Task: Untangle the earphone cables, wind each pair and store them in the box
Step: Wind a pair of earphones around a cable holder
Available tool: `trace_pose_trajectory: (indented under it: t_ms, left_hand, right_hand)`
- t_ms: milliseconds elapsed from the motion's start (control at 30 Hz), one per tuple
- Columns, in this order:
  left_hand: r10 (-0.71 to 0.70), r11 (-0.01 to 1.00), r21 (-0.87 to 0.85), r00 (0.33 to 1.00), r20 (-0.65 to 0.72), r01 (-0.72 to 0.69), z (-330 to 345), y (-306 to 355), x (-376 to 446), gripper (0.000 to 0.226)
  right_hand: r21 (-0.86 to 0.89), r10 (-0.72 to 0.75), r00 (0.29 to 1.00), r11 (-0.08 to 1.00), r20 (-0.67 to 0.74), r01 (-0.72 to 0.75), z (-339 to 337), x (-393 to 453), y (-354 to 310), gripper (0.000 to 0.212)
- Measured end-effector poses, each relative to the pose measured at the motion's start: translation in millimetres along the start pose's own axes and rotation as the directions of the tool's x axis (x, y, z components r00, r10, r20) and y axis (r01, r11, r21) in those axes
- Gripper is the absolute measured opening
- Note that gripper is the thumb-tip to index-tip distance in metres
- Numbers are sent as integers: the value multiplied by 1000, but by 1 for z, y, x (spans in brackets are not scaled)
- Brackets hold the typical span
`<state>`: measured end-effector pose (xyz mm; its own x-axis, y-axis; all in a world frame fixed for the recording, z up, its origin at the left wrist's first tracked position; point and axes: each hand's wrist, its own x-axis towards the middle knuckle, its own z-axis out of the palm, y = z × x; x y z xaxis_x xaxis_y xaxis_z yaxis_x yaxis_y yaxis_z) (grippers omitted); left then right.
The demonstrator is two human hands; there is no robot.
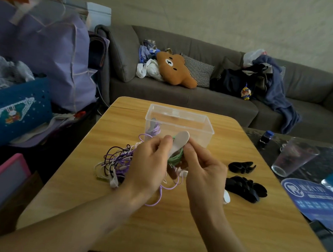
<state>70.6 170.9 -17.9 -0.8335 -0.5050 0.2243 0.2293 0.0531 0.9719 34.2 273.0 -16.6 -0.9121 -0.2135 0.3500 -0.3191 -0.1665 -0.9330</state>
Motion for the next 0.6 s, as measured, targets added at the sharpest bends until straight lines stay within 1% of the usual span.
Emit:
trace_pose_trajectory:
  t_ms: [67,133,200,267,333,400,467,533,600]
  left_hand:
    - [45,997,65,997,-61,-41,4,0,-4,44]
    - [100,989,116,989,-108,-87,7,-1,-5,34]
    - [89,994,74,988,-128,-80,8,3,-3,21]
    - [45,998,49,989,-140,-38,7,5,-1,23]
    - [22,999,40,989,-144,-17,6,6,0,30]
    - [-10,1000,26,991,-133,13,5,10,0,30]
    - [-60,998,11,994,-92,61,3,14,2,27]
    - [-105,994,-26,992,-65,103,0,14,4,31]
    - [-149,985,-101,987,-57,142,-1,14,5,29]
  right_hand:
    - [47,30,999,998,-41,-28,4,-2,-1,26]
    - [56,33,998,998,-54,-30,5,-2,-3,25]
    - [-17,-7,999,1000,-44,6,5,-3,-2,26]
    - [-135,-49,998,990,-48,42,3,-3,1,29]
    - [-171,-33,997,985,-64,21,3,-3,3,28]
    - [-114,24,997,993,-75,-33,3,-3,4,25]
    - [-47,86,994,995,-69,-89,4,-3,3,19]
    - [44,152,988,988,-35,-150,3,-4,0,14]
    - [137,217,976,967,17,-217,2,-6,-2,16]
